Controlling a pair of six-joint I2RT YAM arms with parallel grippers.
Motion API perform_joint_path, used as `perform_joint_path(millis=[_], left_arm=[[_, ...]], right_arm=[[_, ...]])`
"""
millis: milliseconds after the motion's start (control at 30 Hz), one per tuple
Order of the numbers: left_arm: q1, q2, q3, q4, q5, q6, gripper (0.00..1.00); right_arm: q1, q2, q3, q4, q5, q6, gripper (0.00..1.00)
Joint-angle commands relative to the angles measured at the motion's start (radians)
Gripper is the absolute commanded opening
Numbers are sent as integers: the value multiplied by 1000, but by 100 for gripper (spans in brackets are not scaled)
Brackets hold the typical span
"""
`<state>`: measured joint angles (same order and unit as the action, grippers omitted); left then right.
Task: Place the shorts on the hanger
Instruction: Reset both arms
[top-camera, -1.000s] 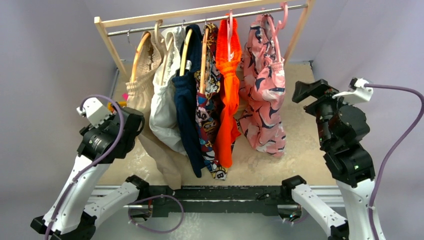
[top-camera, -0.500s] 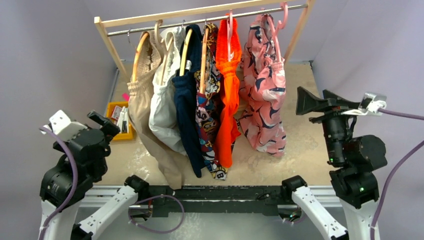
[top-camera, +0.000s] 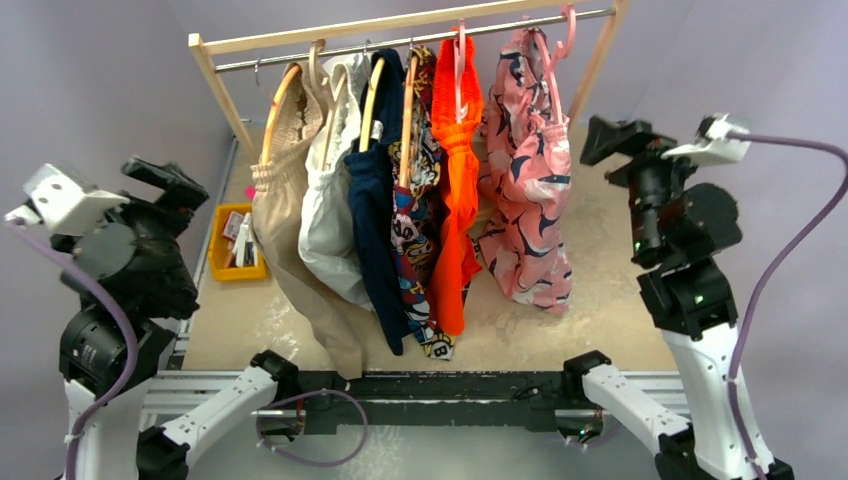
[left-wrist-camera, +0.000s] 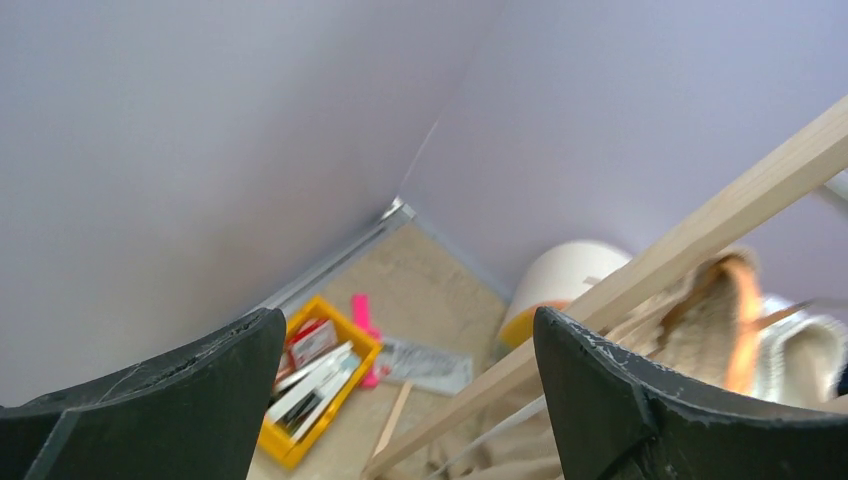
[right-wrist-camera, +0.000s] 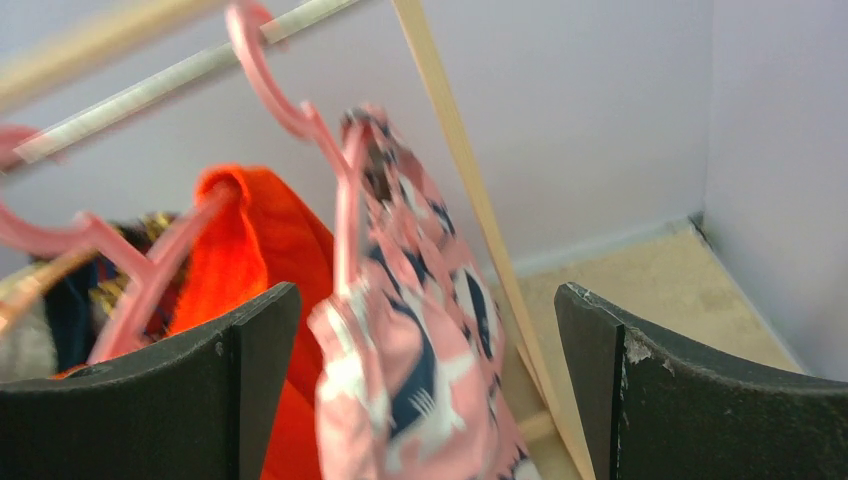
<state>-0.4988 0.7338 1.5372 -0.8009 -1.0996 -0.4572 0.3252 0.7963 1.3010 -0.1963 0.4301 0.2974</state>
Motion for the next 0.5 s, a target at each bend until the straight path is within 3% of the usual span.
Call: perform_joint_path(millis=[0,167,467], left_arm=[[-1,91,162,198,41,116,93],[-1,207,390,168,136,103,93],[-1,384,648,133,314,22,93]], right_arm=[[4,78,242,103,-1,-18,99],[8,208,509,67,-117,7,99],[25,447,857,39,-283,95,99]])
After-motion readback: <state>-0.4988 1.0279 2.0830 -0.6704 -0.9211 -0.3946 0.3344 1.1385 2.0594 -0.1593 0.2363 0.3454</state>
